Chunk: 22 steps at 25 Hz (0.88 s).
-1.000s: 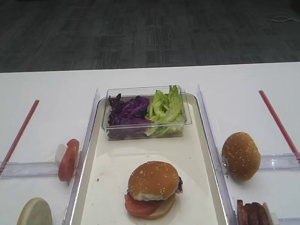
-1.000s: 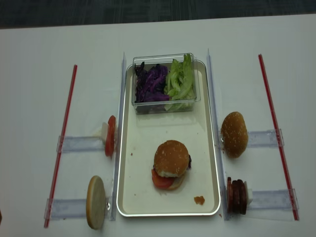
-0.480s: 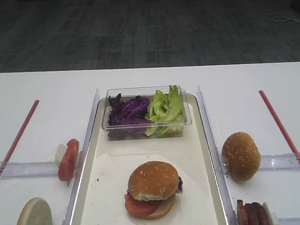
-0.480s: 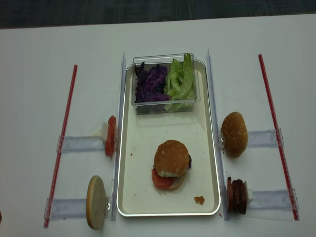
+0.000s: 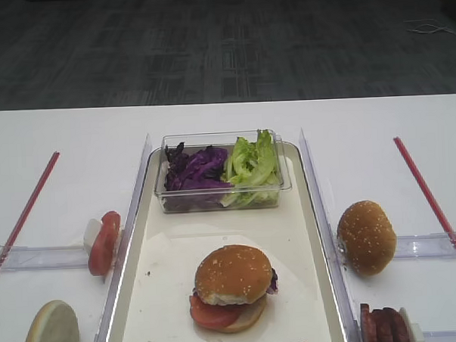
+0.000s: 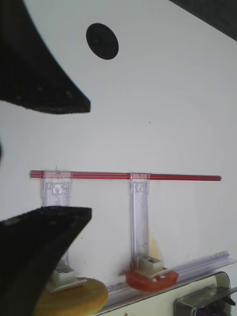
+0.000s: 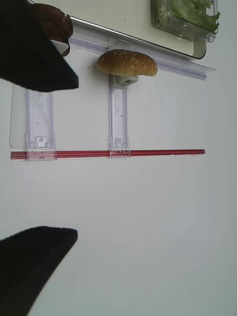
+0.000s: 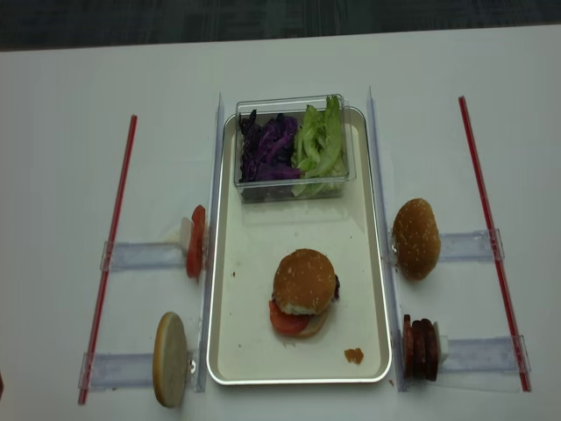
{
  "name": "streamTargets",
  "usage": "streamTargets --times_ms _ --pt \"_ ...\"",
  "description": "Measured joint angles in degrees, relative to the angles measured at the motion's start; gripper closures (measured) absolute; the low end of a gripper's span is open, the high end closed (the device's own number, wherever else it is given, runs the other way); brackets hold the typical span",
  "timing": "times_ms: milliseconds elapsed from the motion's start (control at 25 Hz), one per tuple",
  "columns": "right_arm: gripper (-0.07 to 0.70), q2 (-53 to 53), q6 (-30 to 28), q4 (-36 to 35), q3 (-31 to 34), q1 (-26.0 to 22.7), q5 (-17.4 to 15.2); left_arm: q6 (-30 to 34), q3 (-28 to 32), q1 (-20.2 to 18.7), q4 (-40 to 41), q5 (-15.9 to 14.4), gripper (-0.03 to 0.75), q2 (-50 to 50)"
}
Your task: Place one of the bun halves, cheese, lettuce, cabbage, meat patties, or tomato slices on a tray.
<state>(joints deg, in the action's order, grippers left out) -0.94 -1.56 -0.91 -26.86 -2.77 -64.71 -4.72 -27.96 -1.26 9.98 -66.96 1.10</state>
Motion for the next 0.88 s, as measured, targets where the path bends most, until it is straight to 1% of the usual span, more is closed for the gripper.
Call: streamTargets --times_ms 880 --pt "0.061 0.0 0.0 0.0 0.0 0.0 0.0 0.0 0.0 0.0 0.0 0.0 0.323 0.0"
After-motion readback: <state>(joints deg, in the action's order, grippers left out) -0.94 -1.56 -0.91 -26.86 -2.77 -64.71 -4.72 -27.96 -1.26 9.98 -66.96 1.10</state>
